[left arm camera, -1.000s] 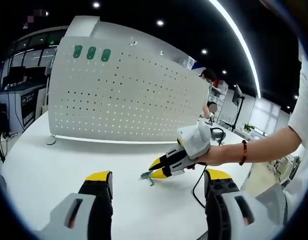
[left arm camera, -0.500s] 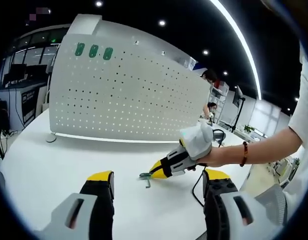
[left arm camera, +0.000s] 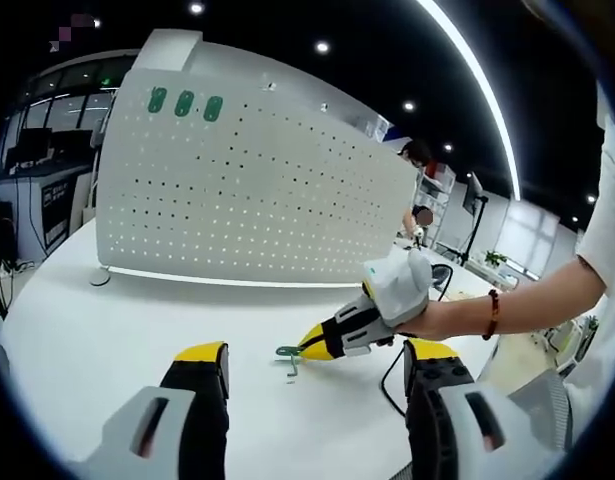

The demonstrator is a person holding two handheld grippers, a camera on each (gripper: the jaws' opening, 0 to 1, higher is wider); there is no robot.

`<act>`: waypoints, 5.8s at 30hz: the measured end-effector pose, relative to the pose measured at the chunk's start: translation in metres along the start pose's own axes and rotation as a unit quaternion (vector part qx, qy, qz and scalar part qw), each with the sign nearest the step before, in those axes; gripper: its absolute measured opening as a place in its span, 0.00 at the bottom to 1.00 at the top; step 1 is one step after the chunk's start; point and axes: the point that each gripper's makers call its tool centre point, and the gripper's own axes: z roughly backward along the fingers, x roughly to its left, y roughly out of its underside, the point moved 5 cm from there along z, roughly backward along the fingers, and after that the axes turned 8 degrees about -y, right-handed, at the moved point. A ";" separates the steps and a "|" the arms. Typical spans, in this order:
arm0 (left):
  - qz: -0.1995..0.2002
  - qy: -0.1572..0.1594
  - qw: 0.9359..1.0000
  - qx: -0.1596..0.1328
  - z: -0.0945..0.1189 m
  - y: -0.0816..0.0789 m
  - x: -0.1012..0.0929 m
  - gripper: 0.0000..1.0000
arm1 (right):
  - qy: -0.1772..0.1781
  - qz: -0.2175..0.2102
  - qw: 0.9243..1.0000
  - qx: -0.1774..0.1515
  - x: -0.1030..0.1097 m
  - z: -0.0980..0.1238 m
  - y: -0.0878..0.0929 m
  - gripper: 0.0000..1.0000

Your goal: Insert the hook assembly into the mounting plate slot until the hook locks in place.

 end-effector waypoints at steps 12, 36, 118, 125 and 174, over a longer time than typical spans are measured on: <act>0.007 0.020 1.000 -0.006 0.000 -0.002 -0.007 0.72 | 0.017 -0.021 0.999 -0.022 0.009 0.016 -0.004 0.03; 0.007 0.074 0.997 -0.022 -0.001 -0.006 -0.024 0.66 | 0.070 -0.030 0.995 -0.061 0.042 0.048 -0.027 0.03; 0.224 0.107 0.966 -0.069 0.005 -0.007 -0.024 0.03 | 0.077 -0.055 0.965 -0.244 0.109 0.088 -0.104 0.04; 0.216 0.100 0.968 -0.078 0.006 -0.009 -0.022 0.02 | 0.078 -0.058 0.965 -0.245 0.109 0.088 -0.106 0.05; 0.015 -0.008 0.992 -0.127 -0.015 -0.102 -0.006 0.02 | 0.131 -0.122 0.953 -0.245 0.108 0.129 -0.065 0.35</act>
